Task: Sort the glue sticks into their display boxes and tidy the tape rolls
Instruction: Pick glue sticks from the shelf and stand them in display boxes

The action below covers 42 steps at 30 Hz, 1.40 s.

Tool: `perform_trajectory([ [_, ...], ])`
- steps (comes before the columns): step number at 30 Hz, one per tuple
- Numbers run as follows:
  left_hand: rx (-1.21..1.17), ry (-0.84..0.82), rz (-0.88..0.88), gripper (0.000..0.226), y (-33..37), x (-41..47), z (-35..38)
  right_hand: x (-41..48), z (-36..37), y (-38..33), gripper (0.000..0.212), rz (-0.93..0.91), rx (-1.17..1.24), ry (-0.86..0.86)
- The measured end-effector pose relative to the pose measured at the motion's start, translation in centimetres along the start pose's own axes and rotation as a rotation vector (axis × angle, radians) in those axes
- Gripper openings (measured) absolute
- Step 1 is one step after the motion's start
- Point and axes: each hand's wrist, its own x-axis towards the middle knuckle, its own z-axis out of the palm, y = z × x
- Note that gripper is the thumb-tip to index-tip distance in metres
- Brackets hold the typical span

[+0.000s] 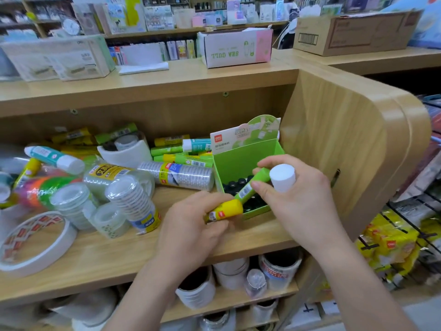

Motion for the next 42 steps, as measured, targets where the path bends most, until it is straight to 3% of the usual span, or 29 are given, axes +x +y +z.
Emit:
perform_trajectory([
  [1,-0.068,0.054,-0.007,0.012,-0.1,-0.2,-0.3,0.2,0.2,-0.1,0.025,-0.015,-0.019,-0.017],
  [4,-0.177,0.157,-0.068,0.032,-0.1,-0.4,-1.2,0.6,0.5,-0.2,0.025,-0.059,-0.093,-0.062],
  [8,-0.176,0.032,-0.077,0.015,0.2,0.1,-1.0,0.9,0.6,-0.2,0.033,-0.101,-0.12,-0.13],
  [13,-0.129,-0.036,-0.079,0.043,-0.2,0.7,0.0,1.4,0.3,-0.2,0.028,-0.139,-0.144,-0.196],
  [18,-0.196,-0.02,-0.111,0.037,-0.6,1.3,0.4,1.9,0.4,-0.2,0.032,-0.236,-0.14,-0.254],
  [24,-0.245,-0.009,-0.103,0.04,-0.1,1.6,-0.5,2.0,0.6,-0.2,0.032,-0.179,-0.013,-0.297],
  [29,-0.057,-0.054,-0.077,0.022,-0.8,1.6,-0.1,3.0,0.0,-0.4,0.032,-0.099,0.15,-0.112],
  [34,-0.106,0.029,-0.142,0.032,-0.8,1.2,-0.3,4.1,1.8,-0.2,0.029,-0.082,0.015,-0.005],
  [37,-0.124,0.1,-0.229,0.026,-1.2,1.3,-0.2,4.6,3.1,-0.2,0.027,-0.099,-0.082,-0.015],
  [42,-0.087,0.087,-0.246,0.035,-1.4,1.3,-0.2,5.0,4.7,-0.1,0.024,-0.125,-0.209,-0.003],
])
